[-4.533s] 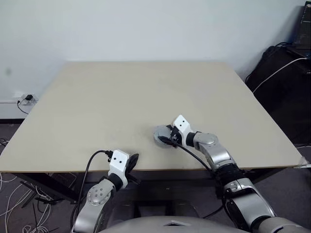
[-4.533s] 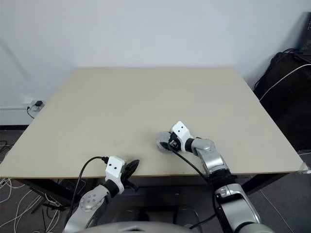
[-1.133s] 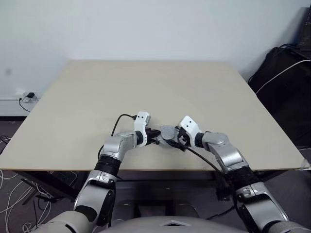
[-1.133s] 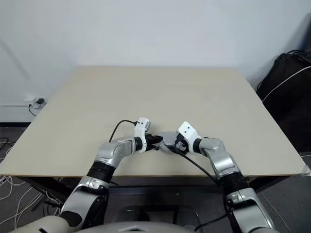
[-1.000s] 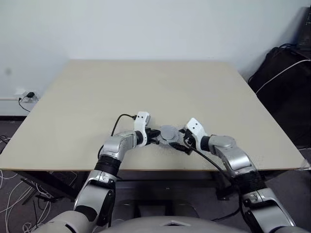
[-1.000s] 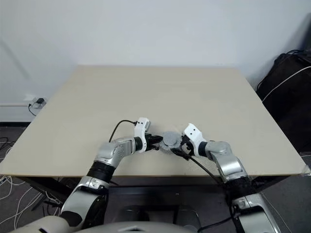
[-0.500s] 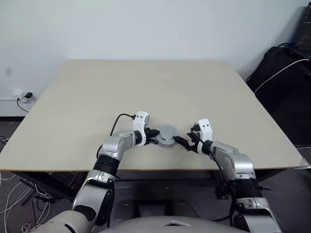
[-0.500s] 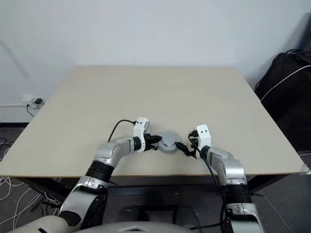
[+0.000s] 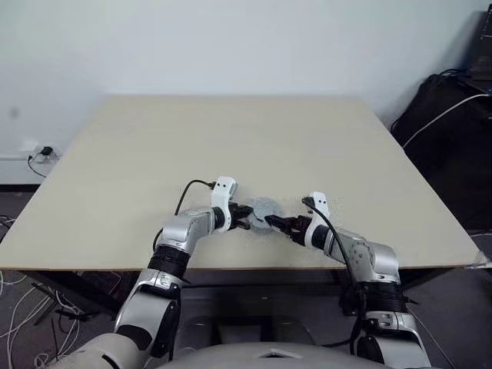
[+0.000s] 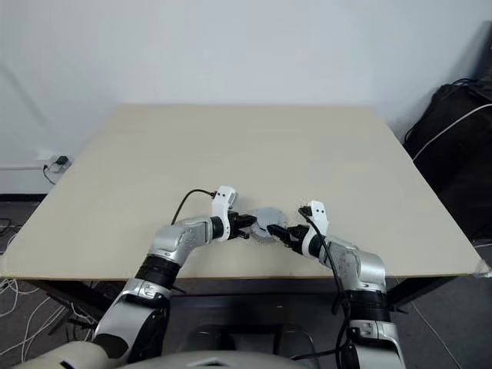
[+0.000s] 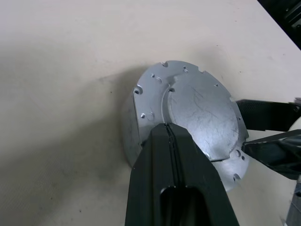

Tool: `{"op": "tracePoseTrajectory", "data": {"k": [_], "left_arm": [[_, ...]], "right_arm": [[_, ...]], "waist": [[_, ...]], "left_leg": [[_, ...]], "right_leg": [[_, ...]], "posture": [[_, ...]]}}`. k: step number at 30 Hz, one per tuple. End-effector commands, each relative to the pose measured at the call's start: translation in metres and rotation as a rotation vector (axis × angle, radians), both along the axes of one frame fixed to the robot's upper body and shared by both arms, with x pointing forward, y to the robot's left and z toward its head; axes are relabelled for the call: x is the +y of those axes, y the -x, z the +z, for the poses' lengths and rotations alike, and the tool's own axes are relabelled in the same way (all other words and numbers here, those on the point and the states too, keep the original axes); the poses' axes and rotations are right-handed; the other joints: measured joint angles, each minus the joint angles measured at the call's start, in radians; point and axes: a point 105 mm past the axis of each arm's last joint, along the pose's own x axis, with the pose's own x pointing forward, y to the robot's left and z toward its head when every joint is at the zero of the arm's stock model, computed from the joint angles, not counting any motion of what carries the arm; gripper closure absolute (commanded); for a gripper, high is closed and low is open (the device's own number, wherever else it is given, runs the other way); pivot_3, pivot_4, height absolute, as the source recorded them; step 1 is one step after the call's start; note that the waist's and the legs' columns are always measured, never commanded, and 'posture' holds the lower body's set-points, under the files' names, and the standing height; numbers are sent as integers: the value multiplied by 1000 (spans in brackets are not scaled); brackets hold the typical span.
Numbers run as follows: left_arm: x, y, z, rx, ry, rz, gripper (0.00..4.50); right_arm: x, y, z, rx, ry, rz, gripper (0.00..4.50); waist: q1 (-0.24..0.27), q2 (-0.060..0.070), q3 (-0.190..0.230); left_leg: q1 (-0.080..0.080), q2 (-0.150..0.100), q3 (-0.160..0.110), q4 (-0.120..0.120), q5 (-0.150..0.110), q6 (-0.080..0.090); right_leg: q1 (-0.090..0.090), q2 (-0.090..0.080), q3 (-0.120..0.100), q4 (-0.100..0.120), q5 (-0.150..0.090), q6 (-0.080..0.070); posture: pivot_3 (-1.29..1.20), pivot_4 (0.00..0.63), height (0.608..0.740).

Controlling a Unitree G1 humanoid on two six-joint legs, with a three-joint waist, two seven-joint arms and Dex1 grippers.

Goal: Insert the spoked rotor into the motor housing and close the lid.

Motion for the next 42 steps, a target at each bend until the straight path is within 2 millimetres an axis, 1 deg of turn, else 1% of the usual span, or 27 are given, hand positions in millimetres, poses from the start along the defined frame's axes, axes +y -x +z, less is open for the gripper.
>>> {"op": "tracePoseTrajectory", "data": {"k": [1, 3, 8, 12, 14, 19, 22, 24, 29, 32, 37, 42], "left_arm": [[-6, 1, 4, -17, -6, -31, 4500], [-6, 1, 4, -17, -7, -32, 4500], [-6, 2, 4, -17, -7, -34, 4500], [-6, 2, 4, -18, -5, -34, 4500], [-6, 2, 4, -18, -5, -34, 4500], [-5, 3, 4, -18, -8, -32, 4500], [-5, 3, 4, -19, -8, -32, 4500], [-5, 3, 4, -19, -9, -32, 4500], [-4, 3, 2, -16, -13, -32, 4500], [-3, 4, 2, -15, -14, -32, 4500], [-3, 5, 0, -11, -17, -35, 4500], [-4, 5, 0, -11, -16, -38, 4500]], "right_arm": [[-6, -15, 24, -84, -73, -59, 27], [-6, -18, 23, -79, -72, -86, 27], [6, -19, 5, -1, -26, -128, 27], [16, -15, -3, 43, -18, -101, 27], [22, -12, -4, 70, -42, -74, 27], [36, -1, -2, 153, -142, 6, 27], [36, 2, -5, 211, -176, -2, 27], [36, 2, -5, 231, -228, -22, 27], [34, -1, 2, 232, -342, -64, 27], [35, -1, 4, 238, -374, -76, 27], [51, 13, 8, 263, -421, -11, 27], [57, 17, 16, 254, -470, 7, 27]], "waist": [[0, 0, 0], [-1, 0, 0], [-1, 0, 0], [-2, 0, 0], [-3, 0, 0], [-3, 0, 0], [-4, 0, 0], [-5, 0, 0], [-5, 0, 0], [-6, 1, 0], [-10, 1, 0], [-16, 1, -1]], "left_leg": [[0, 0, 0, 0, 0, 0], [0, 0, 0, 0, 0, 1], [0, 0, 0, 0, 0, 0], [0, -1, 0, 0, 0, 0], [0, -1, 1, 0, 0, 1], [0, 0, 1, 0, 0, 0], [0, 0, 1, 0, 0, 0], [0, 0, 1, 0, 0, 0], [0, 0, 1, 0, 0, 0], [0, 0, 1, 0, 0, 0], [0, 1, 1, 0, 0, 0], [0, 1, 1, 0, 1, 0]], "right_leg": [[0, 0, 0, 0, 1, -1], [0, 0, 0, -1, 1, -1], [0, 0, 0, 0, 1, -1], [0, 0, 0, 0, 1, -1], [1, 0, 1, 0, 1, -1], [1, 0, 1, 0, 2, -2], [1, 1, 1, 1, 3, -4], [2, 1, 1, 2, 3, -4], [2, 2, 1, 2, 1, -1], [2, 2, 1, 3, 1, -1], [2, 2, 1, 3, 1, -1], [2, 3, 1, 4, 1, 0]], "posture": [[0, 0, 740], [0, 0, 740], [0, 0, 740], [0, 0, 740], [0, 0, 740], [0, 0, 740], [0, 0, 740], [0, 0, 740], [0, 0, 740], [0, 0, 740], [0, 0, 740], [0, 0, 740]]}}
